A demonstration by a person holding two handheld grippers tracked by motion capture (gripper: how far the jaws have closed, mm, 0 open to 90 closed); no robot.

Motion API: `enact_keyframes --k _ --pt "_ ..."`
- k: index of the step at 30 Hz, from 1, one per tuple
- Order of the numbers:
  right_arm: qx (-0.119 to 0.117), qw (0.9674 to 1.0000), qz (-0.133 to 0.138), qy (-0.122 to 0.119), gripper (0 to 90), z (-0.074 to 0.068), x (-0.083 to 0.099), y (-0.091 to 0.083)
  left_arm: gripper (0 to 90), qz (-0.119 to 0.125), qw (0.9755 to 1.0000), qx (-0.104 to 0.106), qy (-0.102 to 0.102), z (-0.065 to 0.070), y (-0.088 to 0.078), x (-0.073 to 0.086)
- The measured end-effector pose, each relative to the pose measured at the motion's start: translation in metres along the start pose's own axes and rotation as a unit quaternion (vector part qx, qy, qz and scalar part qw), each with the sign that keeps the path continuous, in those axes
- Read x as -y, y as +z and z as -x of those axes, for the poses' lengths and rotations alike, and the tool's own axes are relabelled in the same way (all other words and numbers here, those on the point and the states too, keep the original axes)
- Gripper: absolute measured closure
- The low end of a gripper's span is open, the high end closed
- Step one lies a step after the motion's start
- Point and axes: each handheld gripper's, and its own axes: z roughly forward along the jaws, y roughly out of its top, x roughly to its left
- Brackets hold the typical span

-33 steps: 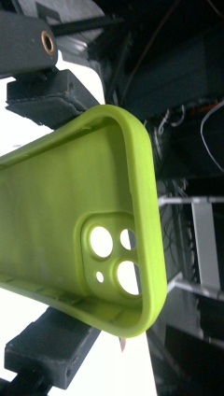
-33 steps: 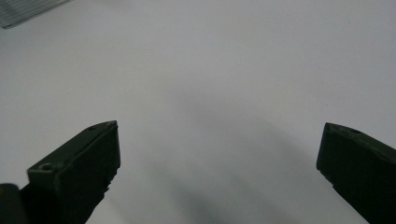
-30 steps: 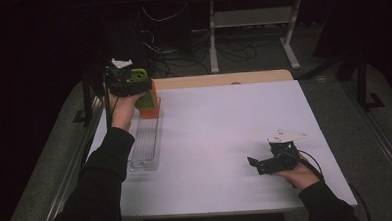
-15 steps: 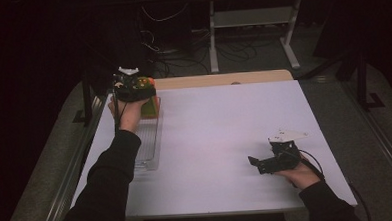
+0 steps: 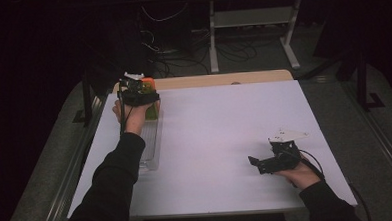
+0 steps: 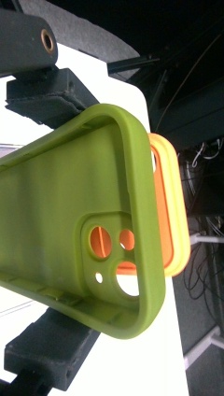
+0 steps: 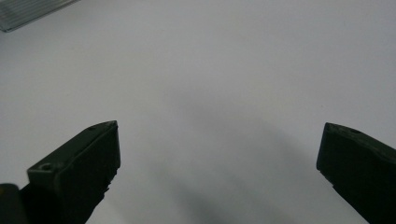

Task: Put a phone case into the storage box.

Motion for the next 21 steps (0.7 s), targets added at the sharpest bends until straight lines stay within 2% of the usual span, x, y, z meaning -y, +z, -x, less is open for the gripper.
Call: enact_keyframes --k 10,11,16,18,21 --pt "0.000 1.0000 -0.001 -0.004 0.0 0.000 0.000 0.000 12.5 0.000 1.0000 -0.007 -0.005 0.001 0.007 0.004" --pt "0.000 1.0000 -0.001 -0.003 0.0 0.000 0.000 0.000 12.4 -0.006 0.9999 -0.012 -0.001 0.001 0.008 0.004" --pt "0.000 1.0000 -0.002 -0.003 0.0 0.000 0.000 0.000 12.0 -0.002 1.0000 -0.009 -0.003 0.001 0.010 0.004" --pt "-0.001 1.0000 -0.003 -0.003 0.0 0.000 0.000 0.000 11.2 -0.001 0.9999 -0.010 -0.009 0.000 0.012 0.005" --pt "-0.001 1.0000 -0.003 -0.002 0.0 -0.001 0.000 0.000 4.3 -0.010 0.9999 -0.006 -0.013 -0.002 0.014 0.006"
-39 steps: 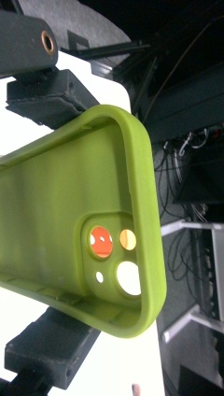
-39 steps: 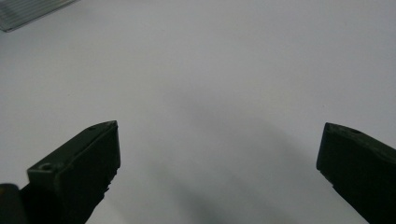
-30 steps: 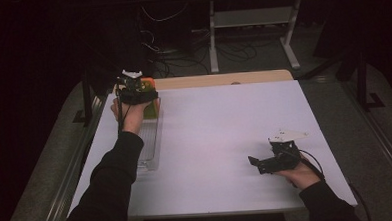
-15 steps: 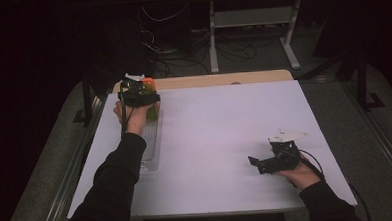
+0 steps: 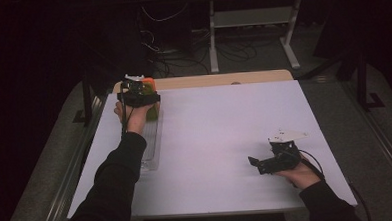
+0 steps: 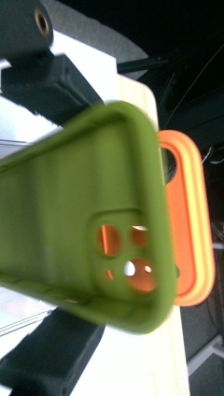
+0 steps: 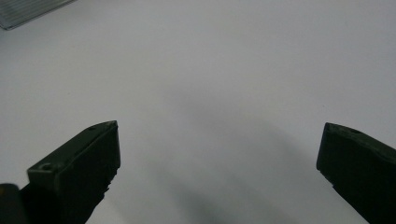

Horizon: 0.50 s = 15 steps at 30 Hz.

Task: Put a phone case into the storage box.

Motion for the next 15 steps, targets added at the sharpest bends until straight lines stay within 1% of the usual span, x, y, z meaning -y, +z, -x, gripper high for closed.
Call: enact_keyframes --k 1,3,4,6,9,10,11,12,13,14,15 --pt "0.000 1.0000 0.000 0.000 0.0 0.000 0.000 0.000 4.3 0.000 1.0000 0.002 -0.002 0.000 0.001 0.000" --pt "0.000 1.0000 0.000 0.000 0.0 0.000 0.000 0.000 1.5 -0.003 1.0000 0.005 -0.005 -0.001 0.002 0.001" --pt "0.000 1.0000 0.000 0.000 0.0 0.000 0.000 0.000 0.2 -0.006 1.0000 0.006 -0.002 -0.003 0.001 0.001" --pt "0.000 1.0000 0.000 0.000 0.0 0.000 0.000 0.000 0.0 -0.003 0.9999 0.011 -0.012 -0.004 0.001 0.000" --pt "-0.001 1.0000 0.000 0.001 0.0 0.000 0.000 0.000 0.0 0.005 0.9998 0.019 -0.006 -0.007 -0.003 -0.001" --pt "-0.001 1.0000 0.000 0.000 0.0 0.000 0.000 0.000 0.0 0.004 0.9997 0.022 -0.006 -0.008 -0.005 -0.002" --pt "-0.001 1.0000 0.000 0.000 0.0 0.000 0.000 0.000 0.0 0.002 0.9996 0.026 -0.001 -0.010 -0.007 -0.003" --pt "-0.001 1.0000 0.000 0.000 0.0 0.000 0.000 0.000 0.0 0.000 0.9994 0.035 0.000 -0.012 -0.009 -0.004" --pt "-0.001 1.0000 0.000 0.000 0.0 0.000 0.000 0.000 0.0 0.003 0.9991 0.042 -0.004 -0.013 -0.011 -0.005" --pt "-0.002 1.0000 0.001 0.002 0.0 0.000 0.000 0.000 0.0 0.001 0.9991 0.043 0.000 -0.015 -0.013 -0.006" --pt "-0.002 1.0000 0.002 0.003 0.0 0.000 0.000 0.000 0.0 0.003 0.9989 0.048 -0.002 -0.016 -0.014 -0.007"
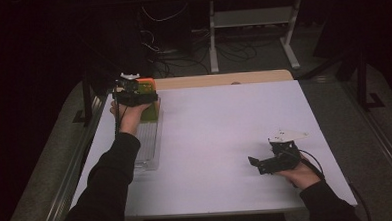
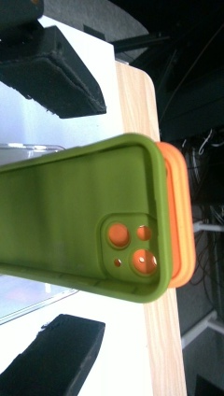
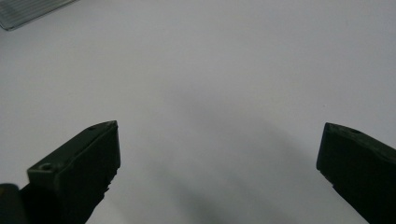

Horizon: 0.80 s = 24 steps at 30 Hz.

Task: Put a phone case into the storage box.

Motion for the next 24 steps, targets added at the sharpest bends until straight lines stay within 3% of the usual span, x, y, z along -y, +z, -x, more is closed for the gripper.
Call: enact_keyframes --k 5,6,8,11,16,20,24 --pt "0.000 1.0000 -0.002 -0.002 0.0 0.000 0.000 0.000 0.0 -0.005 0.9990 0.041 0.015 -0.006 -0.010 -0.004" --pt "0.001 1.0000 -0.001 -0.003 0.0 0.000 0.001 0.000 0.0 -0.008 0.9985 0.048 0.027 -0.008 -0.013 -0.005" --pt "0.003 1.0000 0.000 -0.002 0.0 0.000 0.001 -0.001 0.0 -0.006 0.9981 0.056 0.025 -0.008 -0.016 -0.005" --pt "0.004 1.0000 0.001 -0.001 0.0 0.001 0.000 -0.002 0.0 -0.008 0.9964 0.081 0.024 -0.009 -0.022 -0.007" --pt "0.003 1.0000 -0.001 0.001 0.0 0.001 0.000 -0.001 0.0 -0.009 0.9937 0.103 0.044 -0.007 -0.032 -0.008" --pt "0.001 1.0000 0.000 0.002 0.0 0.002 0.000 -0.001 0.0 -0.002 0.9918 0.118 0.048 -0.005 -0.040 -0.009" --pt "0.000 1.0000 0.000 0.000 0.0 0.003 -0.001 -0.001 0.0 0.001 0.9883 0.142 0.055 -0.003 -0.048 -0.007"
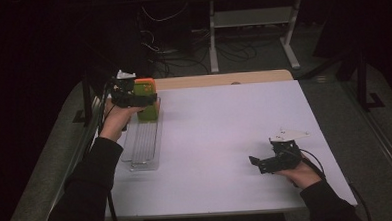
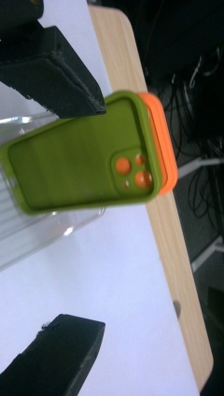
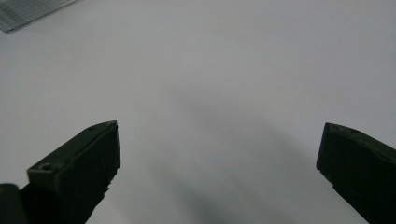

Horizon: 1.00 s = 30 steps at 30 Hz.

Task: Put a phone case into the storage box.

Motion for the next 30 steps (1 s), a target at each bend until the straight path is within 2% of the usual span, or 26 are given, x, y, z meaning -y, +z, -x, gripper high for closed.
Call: enact_keyframes --k 4,9,11,13,18,20,22,25,28,30 --pt "-0.001 1.0000 -0.001 -0.001 0.0 0.000 -0.001 -0.001 0.0 -0.003 0.9996 0.024 0.015 0.007 -0.007 0.002" --pt "-0.002 1.0000 -0.002 -0.008 0.0 -0.001 -0.001 -0.003 0.0 -0.009 0.9978 0.055 0.037 0.017 -0.012 0.007" --pt "-0.002 1.0000 -0.005 -0.005 0.0 -0.002 -0.001 -0.004 0.0 -0.006 0.9965 0.072 0.042 0.022 -0.016 0.009" --pt "-0.005 0.9999 -0.003 -0.013 0.0 -0.002 -0.001 -0.004 0.0 -0.006 0.9948 0.091 0.046 0.026 -0.019 0.012" --pt "-0.016 0.9998 -0.002 -0.015 0.0 -0.003 -0.001 -0.006 0.0 -0.009 0.9906 0.117 0.070 0.037 -0.026 0.023" --pt "-0.017 0.9997 -0.001 -0.015 0.0 -0.003 -0.002 -0.007 0.0 -0.009 0.9882 0.128 0.083 0.041 -0.029 0.027" --pt "-0.018 0.9997 0.001 -0.014 0.0 -0.003 -0.002 -0.008 0.0 -0.007 0.9867 0.140 0.082 0.045 -0.032 0.033" --pt "-0.019 0.9997 0.000 -0.013 0.0 -0.003 -0.002 -0.009 0.0 -0.008 0.9842 0.149 0.096 0.050 -0.036 0.041" --pt "-0.020 0.9997 0.000 -0.013 0.0 -0.004 -0.002 -0.009 0.0 0.003 0.9836 0.153 0.095 0.055 -0.040 0.049" --pt "-0.021 0.9996 0.002 -0.018 0.0 -0.004 -0.003 -0.009 0.0 0.005 0.9824 0.158 0.099 0.056 -0.044 0.053"
